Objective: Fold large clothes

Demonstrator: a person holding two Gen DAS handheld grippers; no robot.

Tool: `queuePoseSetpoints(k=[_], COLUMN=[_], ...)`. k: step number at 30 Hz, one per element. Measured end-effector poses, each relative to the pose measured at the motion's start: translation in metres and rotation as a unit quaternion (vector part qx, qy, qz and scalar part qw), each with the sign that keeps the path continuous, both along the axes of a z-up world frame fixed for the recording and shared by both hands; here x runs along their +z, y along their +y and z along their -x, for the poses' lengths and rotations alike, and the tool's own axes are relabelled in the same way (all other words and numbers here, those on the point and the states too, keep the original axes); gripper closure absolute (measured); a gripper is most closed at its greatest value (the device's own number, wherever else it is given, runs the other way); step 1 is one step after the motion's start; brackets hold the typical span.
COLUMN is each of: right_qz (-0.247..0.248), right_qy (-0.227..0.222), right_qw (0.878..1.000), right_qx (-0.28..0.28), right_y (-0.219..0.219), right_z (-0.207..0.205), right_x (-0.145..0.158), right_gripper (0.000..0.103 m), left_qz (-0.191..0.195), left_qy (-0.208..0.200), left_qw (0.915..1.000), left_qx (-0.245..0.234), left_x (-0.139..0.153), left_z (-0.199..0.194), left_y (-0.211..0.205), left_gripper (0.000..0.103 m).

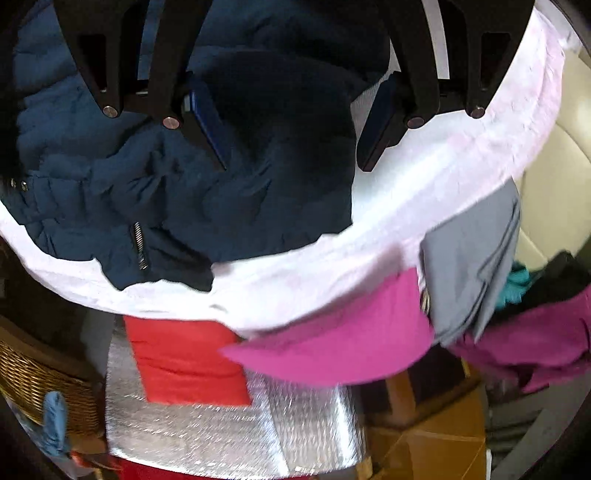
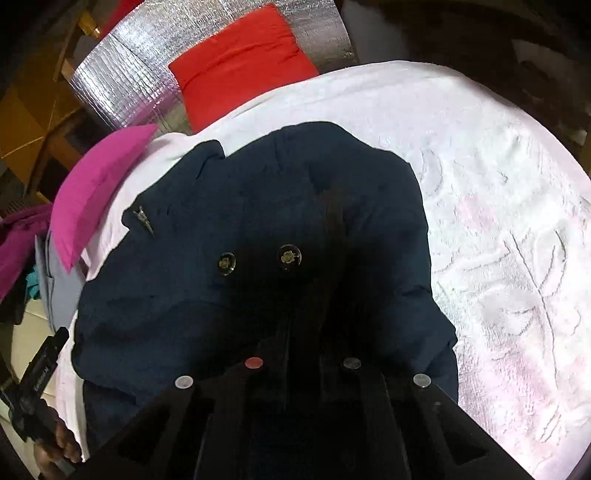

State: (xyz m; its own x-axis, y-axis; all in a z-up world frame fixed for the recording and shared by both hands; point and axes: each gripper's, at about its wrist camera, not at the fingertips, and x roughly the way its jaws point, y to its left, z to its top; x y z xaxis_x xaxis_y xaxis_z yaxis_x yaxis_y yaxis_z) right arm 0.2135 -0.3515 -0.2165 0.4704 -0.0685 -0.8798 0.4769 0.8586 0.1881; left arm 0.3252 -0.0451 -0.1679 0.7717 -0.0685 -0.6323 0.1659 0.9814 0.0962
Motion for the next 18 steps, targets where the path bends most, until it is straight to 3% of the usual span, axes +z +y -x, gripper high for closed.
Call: queuePoseSetpoints(k=[18], right_qz=[-0.016], right_qy=[0.000], right_qw=[1.000], right_qx=[-0.001], right_y=[-0.004], right_z=[0.005], right_x=[0.002], right_gripper=[0.090], left_qz=[-0.003], left_qy=[-0.007], left_qw=[0.9999], left_qx=[-0.011], left_x=[0.004], left_z=[0.003], left_y=[-0.013], left_gripper=[0.032])
